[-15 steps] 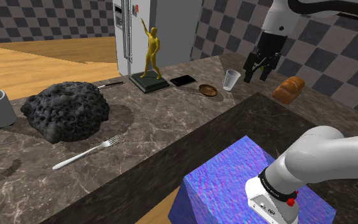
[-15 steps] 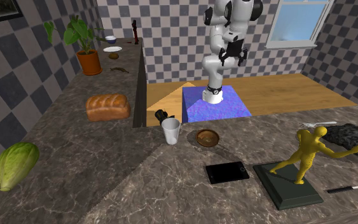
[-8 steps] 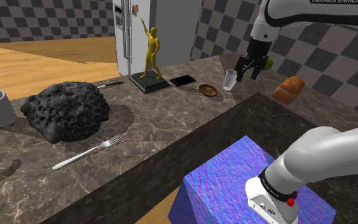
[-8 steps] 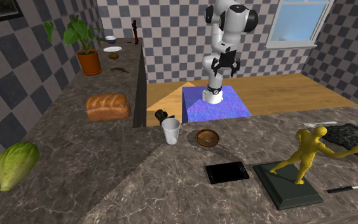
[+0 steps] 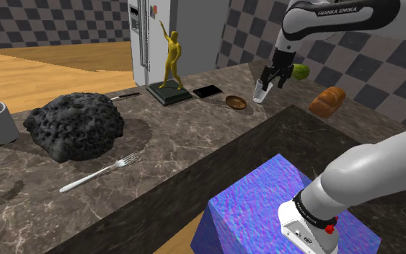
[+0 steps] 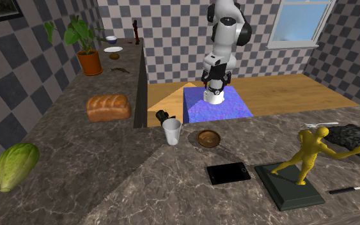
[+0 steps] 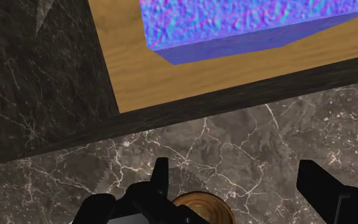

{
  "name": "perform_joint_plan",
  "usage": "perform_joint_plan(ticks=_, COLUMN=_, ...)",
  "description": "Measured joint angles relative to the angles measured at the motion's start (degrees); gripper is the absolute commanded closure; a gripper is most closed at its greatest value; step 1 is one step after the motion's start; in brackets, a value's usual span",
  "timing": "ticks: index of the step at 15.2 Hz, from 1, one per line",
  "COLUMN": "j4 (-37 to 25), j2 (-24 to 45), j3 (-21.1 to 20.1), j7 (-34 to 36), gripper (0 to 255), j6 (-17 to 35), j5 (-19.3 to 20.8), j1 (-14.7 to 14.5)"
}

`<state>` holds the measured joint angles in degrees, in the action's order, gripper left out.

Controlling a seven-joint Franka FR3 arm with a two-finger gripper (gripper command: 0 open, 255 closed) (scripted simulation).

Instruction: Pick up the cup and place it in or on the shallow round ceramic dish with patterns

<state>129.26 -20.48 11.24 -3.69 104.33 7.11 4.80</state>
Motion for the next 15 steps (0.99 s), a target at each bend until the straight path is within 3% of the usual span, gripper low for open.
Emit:
perform_joint_plan(ticks=9, j4=-10.2, j2=17.0, j3=4.4, j7=-6.1, gripper=0, j6=9.2, j5=-0.1, j1=2.0)
perform_joint_plan(ticks=15, j4=-21.0, j2=29.3, j3=6.1, j7=-10.3, gripper=0, j6=12.2, j5=-2.3, j1=4.0)
